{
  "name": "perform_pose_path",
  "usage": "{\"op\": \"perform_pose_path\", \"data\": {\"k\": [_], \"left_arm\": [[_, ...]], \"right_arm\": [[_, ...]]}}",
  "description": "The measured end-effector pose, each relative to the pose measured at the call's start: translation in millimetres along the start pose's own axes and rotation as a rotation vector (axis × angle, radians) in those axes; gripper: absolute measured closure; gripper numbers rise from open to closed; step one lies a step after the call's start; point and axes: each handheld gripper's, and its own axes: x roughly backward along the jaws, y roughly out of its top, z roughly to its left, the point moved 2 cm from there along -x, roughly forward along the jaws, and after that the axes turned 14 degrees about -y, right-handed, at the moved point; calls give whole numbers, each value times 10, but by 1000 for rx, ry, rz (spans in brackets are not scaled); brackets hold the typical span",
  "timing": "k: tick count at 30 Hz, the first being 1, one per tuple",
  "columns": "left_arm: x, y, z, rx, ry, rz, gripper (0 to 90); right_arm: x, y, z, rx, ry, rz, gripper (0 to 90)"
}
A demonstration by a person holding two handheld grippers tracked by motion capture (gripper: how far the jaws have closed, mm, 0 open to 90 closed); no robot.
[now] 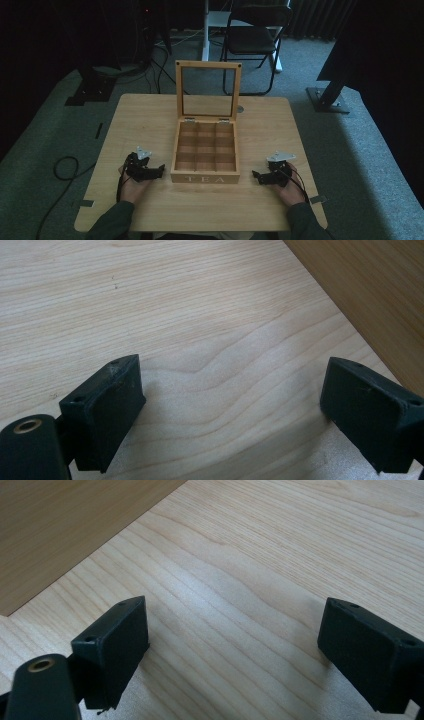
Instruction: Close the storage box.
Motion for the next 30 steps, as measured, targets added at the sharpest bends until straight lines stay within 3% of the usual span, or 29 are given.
{"op": "perform_pose_path", "data": {"k": [8,16,20,30], "left_arm": [[17,-8,8,8,9,-11,146],[34,16,33,-2,-11,6,188],[86,56,92,42,-38,13,276],[284,297,100,-24,-62,12,320]], "right_arm": [[0,0,0,-1,1,1,125],[-1,1,-1,1,2,-1,126],[-3,1,-3,3,3,-3,126],[-1,0,-2,3,2,-1,126]]}}
